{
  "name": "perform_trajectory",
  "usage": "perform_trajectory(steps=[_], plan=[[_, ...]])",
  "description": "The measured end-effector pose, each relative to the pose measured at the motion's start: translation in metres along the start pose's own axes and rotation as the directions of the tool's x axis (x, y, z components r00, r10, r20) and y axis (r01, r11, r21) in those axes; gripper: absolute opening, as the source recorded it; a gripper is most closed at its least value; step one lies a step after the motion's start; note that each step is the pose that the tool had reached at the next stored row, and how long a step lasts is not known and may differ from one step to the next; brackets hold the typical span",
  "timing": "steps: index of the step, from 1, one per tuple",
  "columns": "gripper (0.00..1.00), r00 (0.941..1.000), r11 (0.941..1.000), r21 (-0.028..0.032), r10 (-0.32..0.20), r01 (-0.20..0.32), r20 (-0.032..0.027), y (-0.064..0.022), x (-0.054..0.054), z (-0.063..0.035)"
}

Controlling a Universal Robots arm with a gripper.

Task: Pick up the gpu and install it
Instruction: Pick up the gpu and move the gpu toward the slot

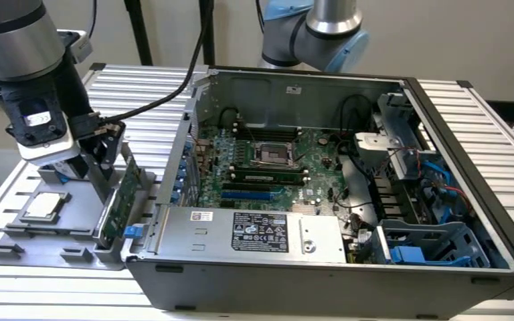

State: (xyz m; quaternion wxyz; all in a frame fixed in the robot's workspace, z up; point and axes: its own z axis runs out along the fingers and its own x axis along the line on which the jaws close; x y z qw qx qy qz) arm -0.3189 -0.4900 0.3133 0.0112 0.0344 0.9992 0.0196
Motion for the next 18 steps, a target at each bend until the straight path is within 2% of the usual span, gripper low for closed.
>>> perform_trajectory(steps=[18], plan=[[0.42,1.0000,1.0000,-0.0001,-0.002,0.002,-0.0001,-0.0012,-0.003,0.0328]])
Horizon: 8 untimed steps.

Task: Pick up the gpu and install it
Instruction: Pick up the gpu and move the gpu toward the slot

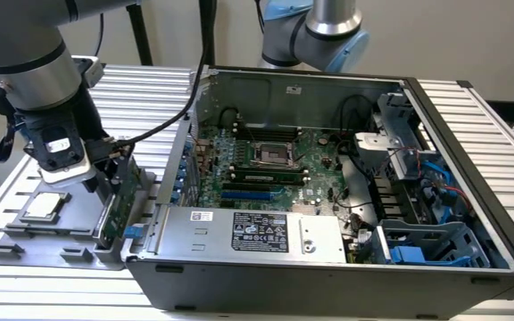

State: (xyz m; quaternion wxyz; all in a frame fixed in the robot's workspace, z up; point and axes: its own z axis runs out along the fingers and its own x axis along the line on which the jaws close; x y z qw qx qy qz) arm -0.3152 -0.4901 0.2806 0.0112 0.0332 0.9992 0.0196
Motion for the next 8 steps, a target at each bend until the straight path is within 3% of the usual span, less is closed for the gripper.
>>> perform_trajectory(steps=[8], plan=[[0.42,1.0000,1.0000,0.0000,0.000,0.000,-0.0001,-0.0005,0.000,0.0146]])
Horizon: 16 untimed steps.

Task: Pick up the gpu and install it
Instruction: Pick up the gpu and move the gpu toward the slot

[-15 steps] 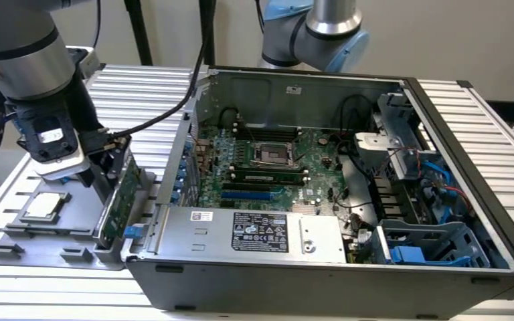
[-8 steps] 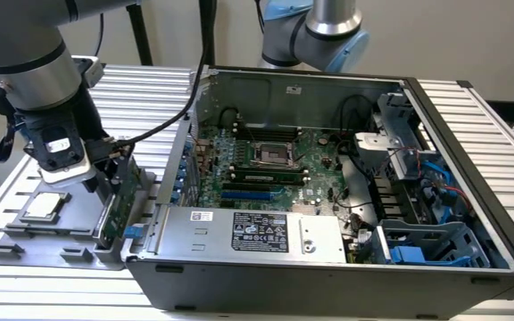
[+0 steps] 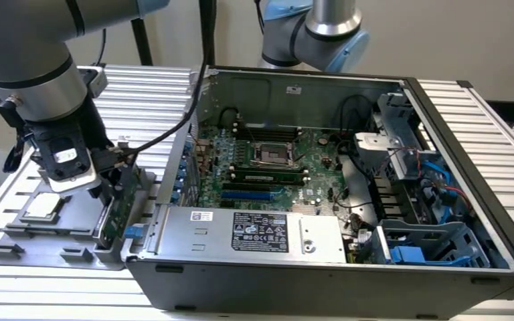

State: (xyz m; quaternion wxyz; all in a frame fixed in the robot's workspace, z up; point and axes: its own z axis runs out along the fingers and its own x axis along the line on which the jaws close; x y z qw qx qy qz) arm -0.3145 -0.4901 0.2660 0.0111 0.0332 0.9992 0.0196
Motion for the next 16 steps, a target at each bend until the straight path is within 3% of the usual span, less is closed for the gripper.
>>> perform_trajectory(steps=[7,10,14,16], plan=[[0.42,1.0000,1.0000,0.0000,0.000,0.000,0.0013,0.0014,0.001,0.0127],[0.42,0.9999,1.0000,-0.0005,0.000,0.000,0.0106,0.0024,0.004,0.0164],[0.42,0.9995,1.0000,-0.0019,0.003,-0.003,0.0306,0.0036,0.009,0.0199],[0.42,0.9994,1.0000,-0.0022,0.007,-0.007,0.0346,0.0042,0.010,0.0206]])
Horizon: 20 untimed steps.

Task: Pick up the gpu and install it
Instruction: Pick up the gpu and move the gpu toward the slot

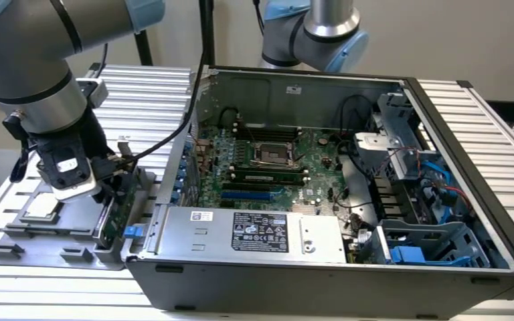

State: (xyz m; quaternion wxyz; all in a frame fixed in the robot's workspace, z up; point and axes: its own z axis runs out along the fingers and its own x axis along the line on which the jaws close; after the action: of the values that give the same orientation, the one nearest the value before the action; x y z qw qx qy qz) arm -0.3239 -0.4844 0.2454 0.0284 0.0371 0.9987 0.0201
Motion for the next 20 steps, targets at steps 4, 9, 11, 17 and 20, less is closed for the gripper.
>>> perform_trajectory(steps=[4,9,11,17,20], plan=[[0.42,0.9999,0.9999,0.0008,0.013,-0.013,0.0006,0.0011,0.0002,0.0006],[0.42,0.9998,0.9998,0.0016,0.018,-0.018,0.0009,0.0024,0.0002,0.0011],[0.42,0.9998,0.9998,0.0017,0.019,-0.019,0.0009,0.0026,-0.0005,0.0012],[0.42,0.9997,0.9997,0.0020,0.025,-0.025,0.0012,0.0031,-0.0027,0.0021],[0.42,0.9997,0.9997,0.0022,0.025,-0.025,0.0011,0.0032,-0.0028,0.0023]])
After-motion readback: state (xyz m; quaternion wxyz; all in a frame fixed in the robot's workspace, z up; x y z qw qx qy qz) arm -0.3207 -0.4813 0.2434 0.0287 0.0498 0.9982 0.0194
